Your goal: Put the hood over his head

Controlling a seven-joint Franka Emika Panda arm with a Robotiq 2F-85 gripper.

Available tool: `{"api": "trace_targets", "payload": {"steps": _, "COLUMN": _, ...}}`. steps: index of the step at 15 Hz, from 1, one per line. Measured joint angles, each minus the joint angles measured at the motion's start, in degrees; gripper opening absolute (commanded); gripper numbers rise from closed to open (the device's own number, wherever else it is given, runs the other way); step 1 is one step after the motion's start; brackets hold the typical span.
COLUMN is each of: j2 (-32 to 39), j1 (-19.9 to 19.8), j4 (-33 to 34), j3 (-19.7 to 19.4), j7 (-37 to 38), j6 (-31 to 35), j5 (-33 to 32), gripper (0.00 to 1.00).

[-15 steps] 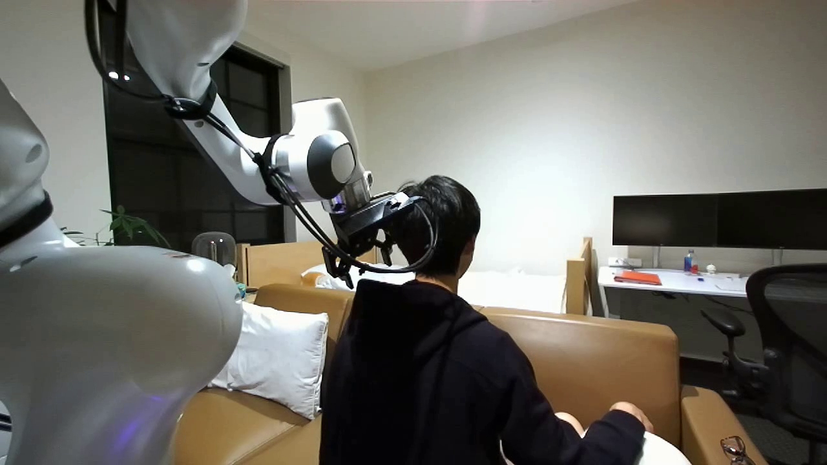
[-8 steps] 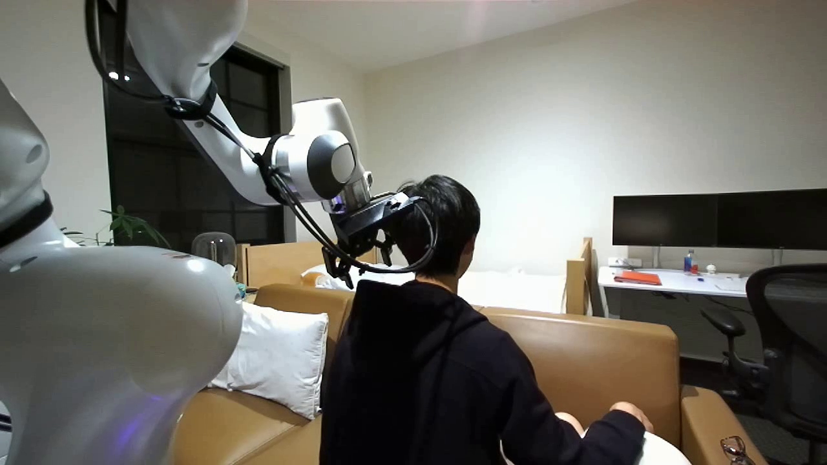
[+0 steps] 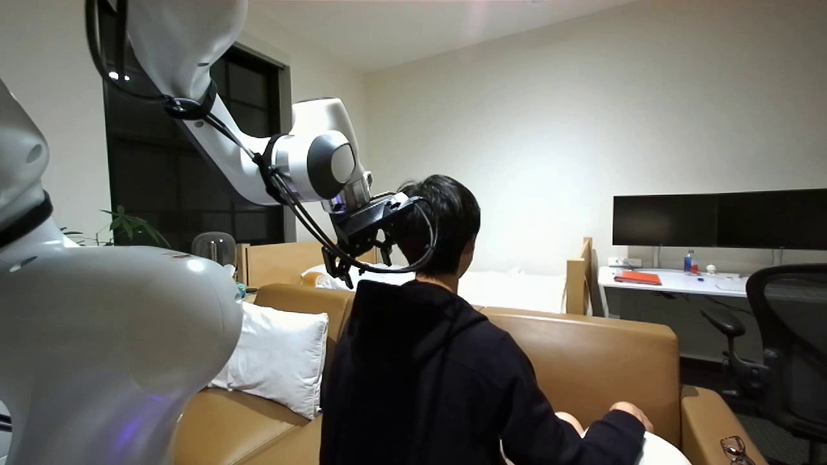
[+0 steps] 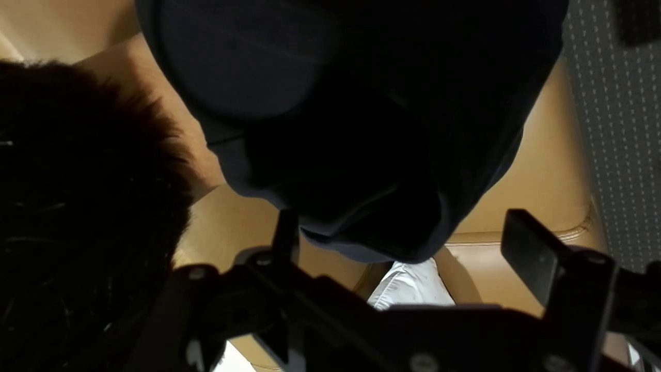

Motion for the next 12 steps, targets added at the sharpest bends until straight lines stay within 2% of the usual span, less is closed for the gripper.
{"api": "trace_targets", "payload": {"steps": 11, "j2": 0.0, "j1": -0.2, "j4": 0.0, "j3": 0.3, "j7": 0.0, "j6": 0.0, "j5": 0.0, "gripper": 1.0}}
{"api": "trace_targets", "payload": {"steps": 12, "j2": 0.0, "j1": -0.3, "j4": 0.0, "j3": 0.5, "j7": 0.0, "j6": 0.0, "j5": 0.0, "gripper": 0.83}}
